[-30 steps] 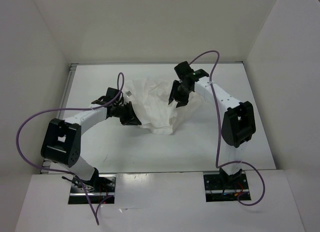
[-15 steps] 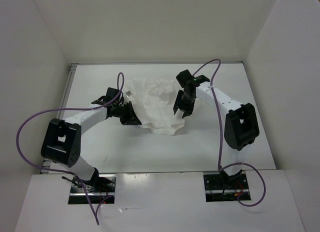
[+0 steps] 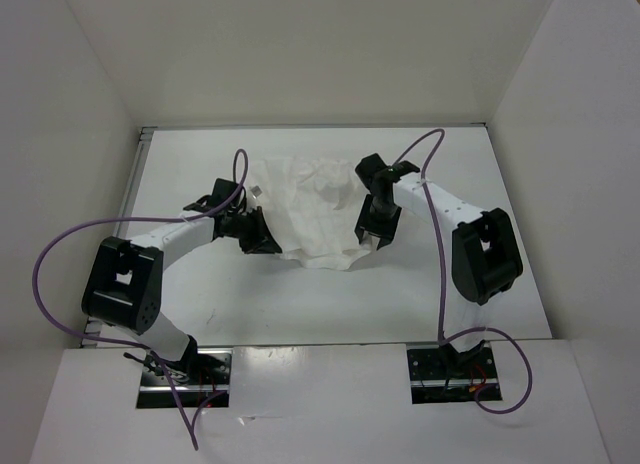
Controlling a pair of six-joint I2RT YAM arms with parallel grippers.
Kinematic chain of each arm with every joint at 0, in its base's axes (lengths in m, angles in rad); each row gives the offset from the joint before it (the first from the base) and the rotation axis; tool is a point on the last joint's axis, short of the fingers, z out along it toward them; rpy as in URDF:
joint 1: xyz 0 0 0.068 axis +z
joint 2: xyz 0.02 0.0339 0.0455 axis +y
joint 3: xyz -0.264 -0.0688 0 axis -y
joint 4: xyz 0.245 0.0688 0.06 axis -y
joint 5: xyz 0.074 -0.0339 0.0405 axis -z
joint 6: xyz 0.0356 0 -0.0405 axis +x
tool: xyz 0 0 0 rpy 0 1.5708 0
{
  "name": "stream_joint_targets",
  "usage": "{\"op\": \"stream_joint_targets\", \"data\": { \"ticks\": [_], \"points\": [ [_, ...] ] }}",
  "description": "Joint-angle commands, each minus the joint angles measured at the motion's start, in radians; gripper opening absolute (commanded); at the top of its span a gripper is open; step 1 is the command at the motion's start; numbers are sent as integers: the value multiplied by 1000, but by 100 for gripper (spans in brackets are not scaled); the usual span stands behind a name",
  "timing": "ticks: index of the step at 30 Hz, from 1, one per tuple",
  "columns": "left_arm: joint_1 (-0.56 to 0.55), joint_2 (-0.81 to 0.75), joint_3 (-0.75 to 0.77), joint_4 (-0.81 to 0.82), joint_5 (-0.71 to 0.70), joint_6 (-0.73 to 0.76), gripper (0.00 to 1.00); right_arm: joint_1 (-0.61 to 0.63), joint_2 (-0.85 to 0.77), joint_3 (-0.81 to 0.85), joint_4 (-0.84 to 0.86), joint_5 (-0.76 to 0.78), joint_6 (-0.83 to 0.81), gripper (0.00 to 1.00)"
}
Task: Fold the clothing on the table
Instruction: Flatten the skirt out
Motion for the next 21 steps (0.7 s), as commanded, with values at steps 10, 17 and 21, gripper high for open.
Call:
{"op": "stream_joint_targets", "data": {
  "ticks": [10, 17, 21],
  "points": [
    [-4, -48, -25, 12, -28, -18, 0, -4, 12, 116, 41, 49, -34, 0],
    [54, -22, 105, 24, -77, -54, 0, -157, -178, 225, 132, -35, -132, 0],
    [74, 120, 389, 12, -23, -41, 0, -229, -79, 429, 162, -17, -204, 0]
  ]
}}
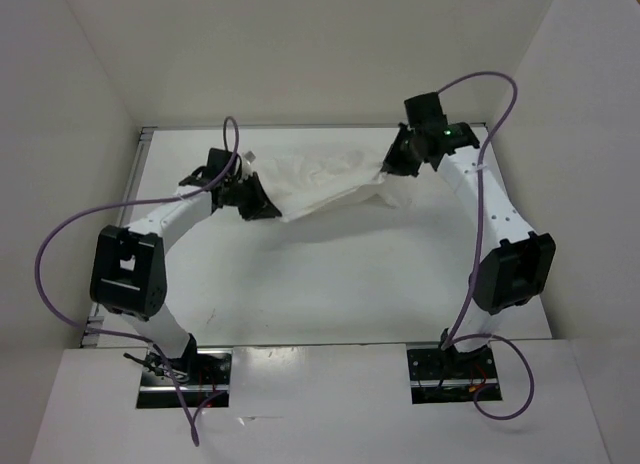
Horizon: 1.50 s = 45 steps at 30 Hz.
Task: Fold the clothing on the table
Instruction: Flatten the skirt out
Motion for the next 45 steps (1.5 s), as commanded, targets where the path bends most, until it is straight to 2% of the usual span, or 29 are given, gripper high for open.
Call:
{"op": "stream_joint_targets", "data": {
  "ticks": [1, 2, 3, 6, 7, 9, 11, 12, 14, 15, 18, 19, 21, 22, 25, 26, 28, 29, 33, 35, 37, 38, 40, 41, 42, 45],
  "points": [
    [37, 95, 243, 30, 24, 18, 0, -50, 50, 157, 96, 28, -102, 0],
    [46, 109, 379, 30, -3, 29, 0, -60, 39, 175, 135, 83, -117, 0],
    [71, 109, 441, 30, -3, 29, 0, -60, 25, 210, 205, 102, -134, 0],
    [114, 74, 538, 105, 20, 39, 0, -69, -70, 219, 347, 112, -187, 0],
    [124, 13, 524, 173, 20, 39, 0, -69, -108, 190, 388, 112, -188, 0],
    [137, -47, 477, 209, 7, 29, 0, -69, -186, 140, 416, 110, -188, 0],
    [137, -98, 419, 147, 38, 51, 0, -69, -205, 140, 309, 71, -172, 0],
    [137, -111, 393, 124, 119, 69, 0, -69, -235, 99, 270, 1, -163, 0],
    [137, -185, 318, 94, 191, 84, 0, -69, -292, 33, 201, -70, -154, 0],
    [120, -270, 226, 94, 261, 110, 0, -58, -370, -42, 189, -157, -154, 0],
    [100, -427, 127, 85, 341, 153, 0, -47, -516, -151, 179, -300, -163, 0],
    [100, -543, 127, 96, 384, 164, 0, -32, -612, -151, 199, -335, -154, 0],
    [100, -680, 127, 111, 418, 164, 0, -21, -688, -162, 210, -348, -122, 0],
    [100, -705, 162, 111, 418, 173, 0, -21, -740, -162, 210, -348, -113, 0],
    [100, -734, 162, 111, 365, 186, 4, -21, -751, -171, 210, -335, -103, 0],
    [100, -734, 112, 120, 318, 168, 4, -30, -727, -209, 219, -335, -103, 0],
    [100, -649, 64, 139, 317, 134, 4, -46, -687, -258, 239, -352, -103, 0],
    [100, -606, 46, 148, 317, 123, 4, -58, -644, -325, 294, -408, -103, 0],
    [100, -266, 35, 148, 317, 101, 0, -133, -491, -468, 446, -480, -103, 0],
    [100, -94, 70, 148, 317, 112, 0, -155, -365, -460, 492, -499, -128, 0],
    [100, 8, 131, 148, 317, 112, 0, -178, -274, -385, 503, -500, -174, 0],
    [100, 93, 223, 137, 317, 121, 0, -190, -192, -348, 503, -510, -186, 0],
    [100, 187, 362, 88, 317, 121, 0, -222, -135, -210, 491, -510, -217, 0],
    [109, 201, 504, 88, 317, 112, 0, -231, -100, -159, 476, -483, -226, 0],
    [109, 212, 573, 76, 308, 112, 0, -244, -89, -54, 451, -472, -237, 0],
    [118, 221, 805, 41, 283, 103, 0, -256, -79, 98, 423, -461, -237, 0]
  ]
}}
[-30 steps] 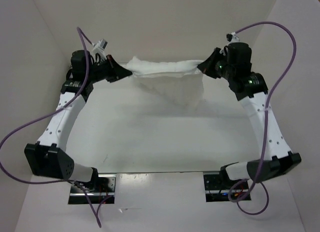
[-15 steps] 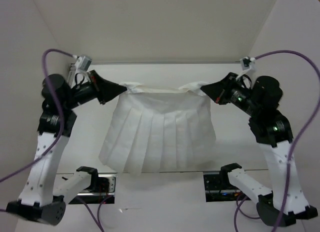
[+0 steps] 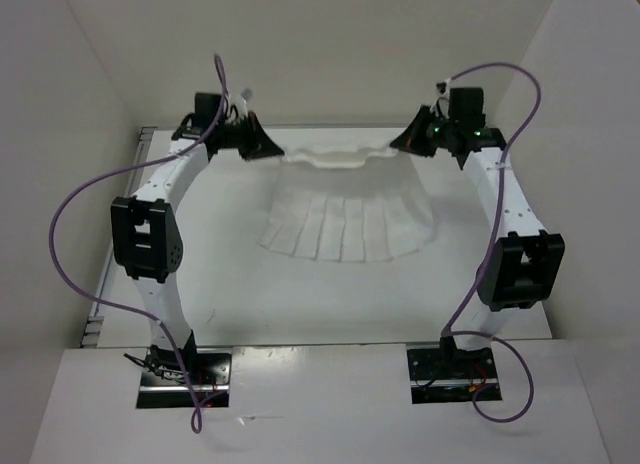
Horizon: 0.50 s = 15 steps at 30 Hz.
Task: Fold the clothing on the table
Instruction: Flatten the skirt out
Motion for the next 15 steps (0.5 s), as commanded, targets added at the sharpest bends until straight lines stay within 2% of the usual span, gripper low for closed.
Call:
{"op": "stream_joint_targets", "data": {
  "ticks": [1, 3, 5, 7, 8, 9, 10, 11, 12, 14, 15],
  "points": [
    [17, -100, 300, 50, 16, -5, 0, -19, -92, 226, 68, 14, -57, 0],
    [26, -128, 336, 39, 5, -5, 0, -19, -131, 237, 68, 15, -57, 0],
    [26, -186, 261, 72, -9, -5, 0, -19, -162, 197, 77, -11, -57, 0],
    [26, -249, 148, 124, -9, -15, 0, -19, -211, 81, 88, -47, -29, 1],
    [13, -266, 8, 137, -9, -15, 5, -19, -227, -18, 88, -60, -29, 3],
    [13, -298, -71, 148, -9, -24, 7, -19, -243, -71, 65, -74, -18, 6],
    [-1, -313, -151, 161, -19, -41, 10, -19, -273, -123, 16, -96, -18, 12],
    [-15, -329, -238, 172, -19, -55, 15, -19, -290, -232, -13, -105, 4, 12],
    [-15, -364, -418, 183, -9, -92, 32, -19, -313, -287, -44, -122, 5, 16],
    [-41, -404, -590, 192, 31, -127, 52, -19, -407, -440, -140, -151, 46, 36],
    [-50, -459, -732, 171, 42, -147, 60, -19, -442, -484, -175, -160, 63, 39]
  ]
}}
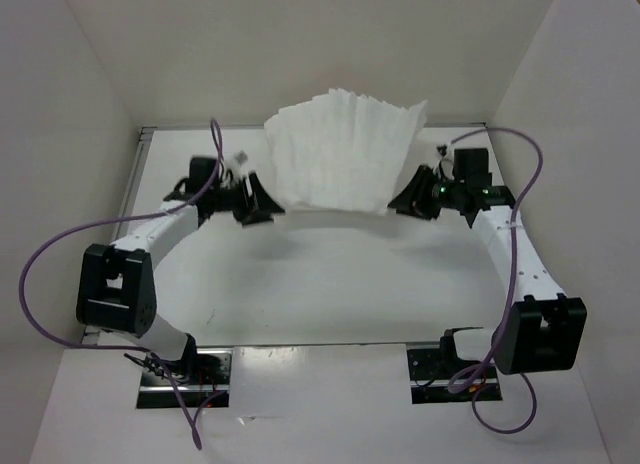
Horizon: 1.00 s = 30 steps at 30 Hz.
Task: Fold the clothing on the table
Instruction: Flatten the skirt out
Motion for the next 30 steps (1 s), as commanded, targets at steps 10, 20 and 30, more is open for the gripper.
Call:
{"op": "stream_joint_targets", "data": {
  "ticks": [10, 20, 30],
  "points": [
    [-38, -255, -267, -317, -1, -55, 80, -5, -247, -106, -447, 152, 217, 39],
    [-38, 302, 289, -156, -235, 54, 20, 17, 303, 126, -95, 277, 182, 2],
    [-20, 575, 339, -9, -248, 4, 2, 106, 725, 409, -66, 274, 157, 0]
  ]
}}
